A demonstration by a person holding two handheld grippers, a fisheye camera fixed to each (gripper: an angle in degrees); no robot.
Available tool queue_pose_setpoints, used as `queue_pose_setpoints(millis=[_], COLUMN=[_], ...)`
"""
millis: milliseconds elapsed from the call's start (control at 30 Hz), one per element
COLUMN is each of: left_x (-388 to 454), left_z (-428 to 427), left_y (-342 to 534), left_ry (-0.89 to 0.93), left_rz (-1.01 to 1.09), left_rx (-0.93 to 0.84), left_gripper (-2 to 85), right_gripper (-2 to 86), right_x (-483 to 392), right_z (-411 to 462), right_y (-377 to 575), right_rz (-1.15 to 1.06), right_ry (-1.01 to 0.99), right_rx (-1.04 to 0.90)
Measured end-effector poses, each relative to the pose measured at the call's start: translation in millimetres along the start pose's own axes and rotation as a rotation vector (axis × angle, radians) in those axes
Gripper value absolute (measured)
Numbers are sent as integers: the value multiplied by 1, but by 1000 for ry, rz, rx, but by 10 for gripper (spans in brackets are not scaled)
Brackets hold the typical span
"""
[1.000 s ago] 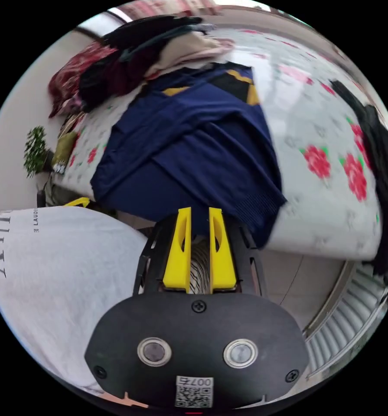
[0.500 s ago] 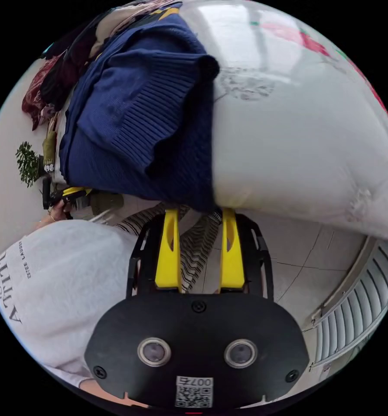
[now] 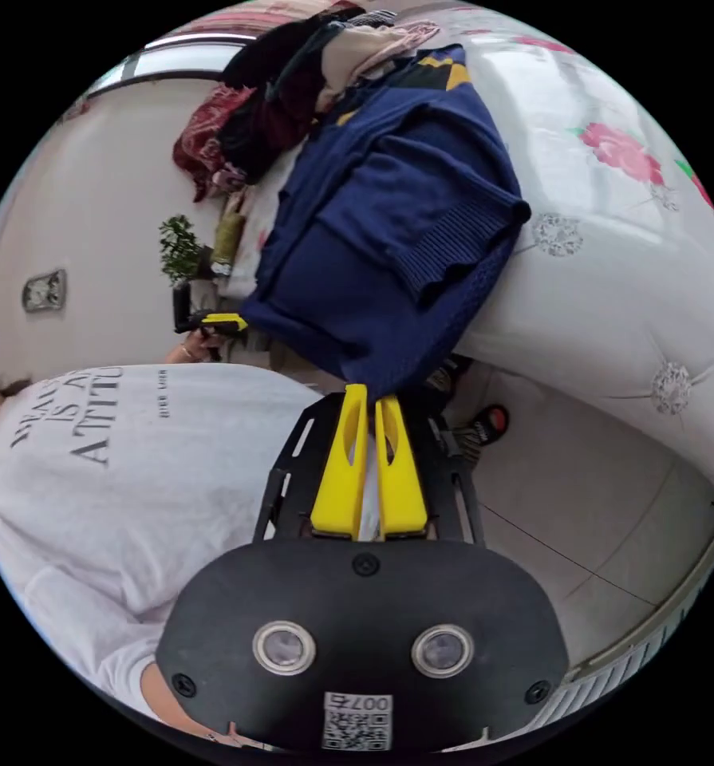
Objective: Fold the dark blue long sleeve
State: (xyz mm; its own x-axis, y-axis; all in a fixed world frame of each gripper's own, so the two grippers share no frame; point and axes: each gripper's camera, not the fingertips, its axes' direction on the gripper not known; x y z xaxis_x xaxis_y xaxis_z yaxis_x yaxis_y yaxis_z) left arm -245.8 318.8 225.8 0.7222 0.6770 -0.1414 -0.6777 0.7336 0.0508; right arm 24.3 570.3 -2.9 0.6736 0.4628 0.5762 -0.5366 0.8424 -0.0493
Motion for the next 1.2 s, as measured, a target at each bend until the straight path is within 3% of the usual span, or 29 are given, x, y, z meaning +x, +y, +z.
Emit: queue_pose_setpoints(millis=[67, 167, 300, 433, 533, 633, 767, 933, 1033, 1200], left_x=[-13, -58, -129, -218, -243, -252, -260, -272, -254, -230], left_z=[-29, -93, -146, -176, -181, -178, -145, -123, -118, -81], left_y=[4, -5, -58, -152, -188, -206, -186, -199, -251, -337], left_ry=[147, 304, 428, 381, 313, 176, -57, -131, -226, -290], left_rz=[2, 4, -45, -371, -496, -462, -403, -340, -189, -39], left_rx=[62, 299, 550, 759, 912, 807, 596, 474, 410, 248], left_gripper=[-10, -9, -8, 1, 50, 73, 75, 80, 87, 86], right_gripper=[-3, -2, 1, 13, 35, 43, 49, 53, 58, 62], right_x=[1, 8, 32, 51, 62, 63, 63, 60, 40, 23], right_z=[-27, -75, -139, -187, -203, -182, -132, -104, -110, -85], right_y=[1, -13, -78, -166, -216, -231, -214, -205, -242, -355], right_rz=[-5, -10, 33, 131, 240, 314, 299, 302, 206, 65], right_ry=[-98, -277, -495, -478, -299, -181, -5, 214, 290, 377], right_rx=[39, 131, 296, 534, 690, 703, 567, 467, 467, 292])
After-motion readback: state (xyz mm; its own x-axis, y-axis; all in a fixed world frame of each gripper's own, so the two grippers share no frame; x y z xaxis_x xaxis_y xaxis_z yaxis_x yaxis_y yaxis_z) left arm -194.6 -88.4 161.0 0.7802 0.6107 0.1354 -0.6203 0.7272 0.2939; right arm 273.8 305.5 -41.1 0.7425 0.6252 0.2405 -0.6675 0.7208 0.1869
